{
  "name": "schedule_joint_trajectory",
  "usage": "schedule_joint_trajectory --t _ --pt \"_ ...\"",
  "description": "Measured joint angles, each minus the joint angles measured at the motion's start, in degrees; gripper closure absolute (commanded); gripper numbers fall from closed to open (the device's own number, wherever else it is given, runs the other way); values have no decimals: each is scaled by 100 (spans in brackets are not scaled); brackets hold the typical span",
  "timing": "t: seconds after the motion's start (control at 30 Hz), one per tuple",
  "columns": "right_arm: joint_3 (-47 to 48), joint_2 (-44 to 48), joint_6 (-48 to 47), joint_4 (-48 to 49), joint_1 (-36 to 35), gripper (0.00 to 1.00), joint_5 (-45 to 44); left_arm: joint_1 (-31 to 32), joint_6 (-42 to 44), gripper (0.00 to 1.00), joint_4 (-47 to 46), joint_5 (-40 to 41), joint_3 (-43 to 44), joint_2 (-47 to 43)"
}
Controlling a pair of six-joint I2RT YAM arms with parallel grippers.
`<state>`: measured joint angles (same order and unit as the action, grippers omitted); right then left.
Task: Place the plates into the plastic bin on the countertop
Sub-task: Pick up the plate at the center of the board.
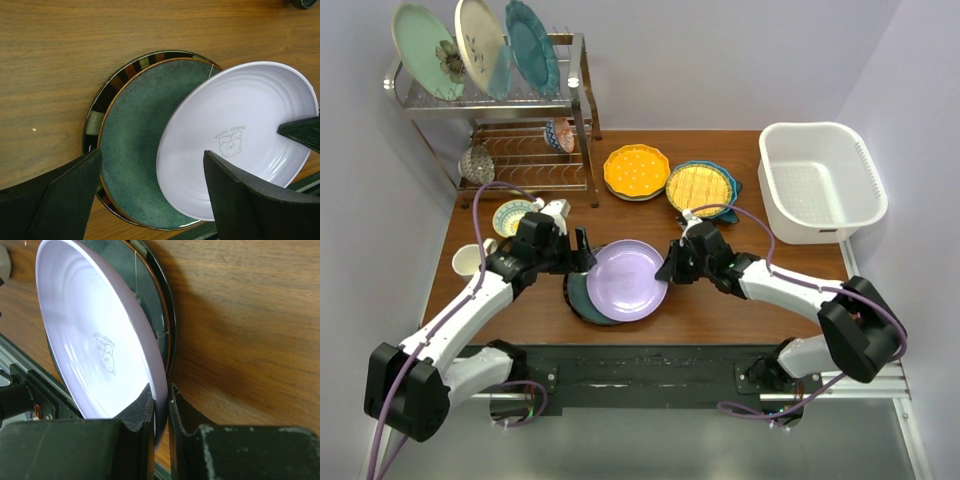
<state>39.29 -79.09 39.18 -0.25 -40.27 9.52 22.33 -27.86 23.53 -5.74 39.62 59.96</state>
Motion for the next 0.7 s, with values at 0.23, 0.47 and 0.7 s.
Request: schedule_joint_trajectory --t 0.23,0.47,0.7 --pt "0 315 -74 -310 0 100 -114 0 0 12 101 157 15 -155" --pt "7 691 -101 -581 0 100 -258 0 -2 12 149 297 31 -356" --pt "195 909 -107 -1021 13 100 -448 0 -4 11 146 348 55 -444"
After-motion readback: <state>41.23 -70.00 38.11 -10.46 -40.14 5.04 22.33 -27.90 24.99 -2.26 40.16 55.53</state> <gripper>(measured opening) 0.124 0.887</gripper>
